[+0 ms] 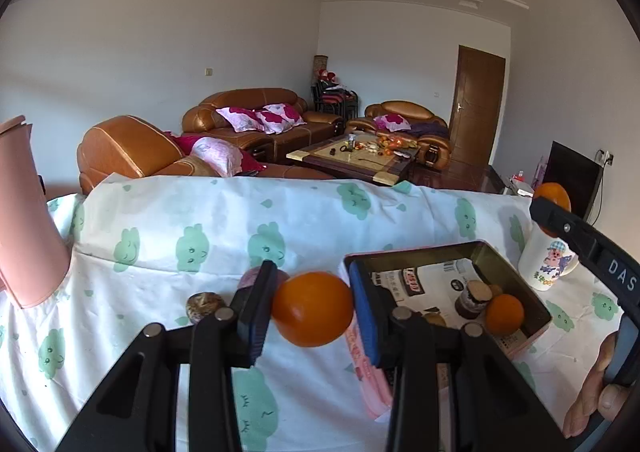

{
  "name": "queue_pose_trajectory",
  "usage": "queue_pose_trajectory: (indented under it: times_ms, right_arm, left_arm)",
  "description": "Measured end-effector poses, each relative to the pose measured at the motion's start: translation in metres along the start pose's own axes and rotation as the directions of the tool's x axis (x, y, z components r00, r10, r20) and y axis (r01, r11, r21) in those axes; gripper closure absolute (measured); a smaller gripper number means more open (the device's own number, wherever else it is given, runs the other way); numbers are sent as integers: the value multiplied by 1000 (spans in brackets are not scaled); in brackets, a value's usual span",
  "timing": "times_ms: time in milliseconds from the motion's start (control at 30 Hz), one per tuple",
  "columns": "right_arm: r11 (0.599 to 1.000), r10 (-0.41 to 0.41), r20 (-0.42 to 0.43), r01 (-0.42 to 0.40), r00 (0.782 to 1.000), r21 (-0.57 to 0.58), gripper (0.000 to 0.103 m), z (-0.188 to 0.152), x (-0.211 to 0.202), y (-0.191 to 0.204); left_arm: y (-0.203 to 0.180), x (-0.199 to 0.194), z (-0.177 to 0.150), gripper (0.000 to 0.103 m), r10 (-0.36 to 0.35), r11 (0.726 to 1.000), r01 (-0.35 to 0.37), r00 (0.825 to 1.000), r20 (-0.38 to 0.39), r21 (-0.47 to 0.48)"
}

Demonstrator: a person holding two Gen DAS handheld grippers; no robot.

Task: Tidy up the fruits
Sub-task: 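Carry both oranges over the tin tray and open both tools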

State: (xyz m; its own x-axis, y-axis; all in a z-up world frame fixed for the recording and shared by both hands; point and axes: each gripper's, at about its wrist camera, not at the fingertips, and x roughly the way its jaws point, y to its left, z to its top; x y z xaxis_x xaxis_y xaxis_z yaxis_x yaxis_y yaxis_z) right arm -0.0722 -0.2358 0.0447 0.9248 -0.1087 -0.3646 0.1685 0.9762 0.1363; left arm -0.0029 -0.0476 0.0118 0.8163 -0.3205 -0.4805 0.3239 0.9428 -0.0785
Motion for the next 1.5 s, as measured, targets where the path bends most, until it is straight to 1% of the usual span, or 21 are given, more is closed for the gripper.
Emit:
queue_pose_trajectory:
  times_ms: [167,333,433,533,667,800,933,1067,1167,1200,1233,1267,1300,1333,1367,1400,1433,1500]
  right_arm:
    - [997,-64,-14,64,998,35,68,3,8,-32]
    - [995,-104,-60,103,993,-11,68,-1,27,-39]
    - [993,-111,-97,108,989,-37,68,-6,39,-42]
    - [992,-116,-123,109,986,-56,68,-9,47,-43]
    - [993,-102,-162,91,982,-75,68,-14,56,-41]
    - [993,-86,-213,67,973,-97,68,-21,68,-36]
    - [994,-72,-249,49,966,-100,68,-26,75,-34]
    - [999,-6,-274,-5,962,-40,67,-28,77,-41]
    - [997,74,-304,-71,950,22,67,-29,81,-44]
    - [995,96,-310,-88,946,39,67,-29,81,-44]
    - [993,115,-313,-104,943,52,65,-29,81,-44]
    - [991,131,-311,-118,941,60,63,-29,80,-44]
    - [990,140,-304,-125,942,65,62,-28,79,-42]
    - [990,140,-289,-126,947,69,54,-27,77,-42]
    - [989,146,-271,-131,952,74,42,-25,74,-42]
    - [988,151,-249,-134,957,81,38,-24,69,-42]
    - [987,155,-224,-138,962,88,35,-22,65,-43]
    - [986,158,-177,-144,972,89,35,-18,57,-43]
  left_arm:
    - [-43,15,7,64,-38,998,39,999,-19,55]
    - [-81,38,9,64,-60,995,65,996,-67,79]
    - [-92,50,6,64,-52,995,60,994,-97,84]
    - [-95,57,5,64,-43,995,53,992,-119,81]
    - [-95,66,2,64,-19,996,32,989,-148,85]
    - [-93,74,-3,64,3,995,15,982,-189,94]
    - [-90,78,-5,64,17,996,2,979,-204,94]
    - [-88,79,-7,63,27,996,-8,977,-210,92]
    - [-87,78,-8,62,19,996,-1,977,-214,87]
    - [-88,78,-8,60,19,996,0,978,-209,91]
    - [-89,75,-7,52,16,995,3,979,-203,96]
    - [-90,72,-7,40,11,995,8,981,-195,98]
    - [-91,69,-7,34,13,995,5,983,-185,101]
    - [-91,65,-5,20,7,995,10,985,-171,99]
    - [-91,61,-5,8,-2,995,17,988,-153,94]
    - [-91,56,-3,3,-7,995,20,991,-134,93]
    - [-91,50,-2,0,-9,995,19,994,-110,94]
    - [-91,39,0,0,-13,994,20,998,-67,109]
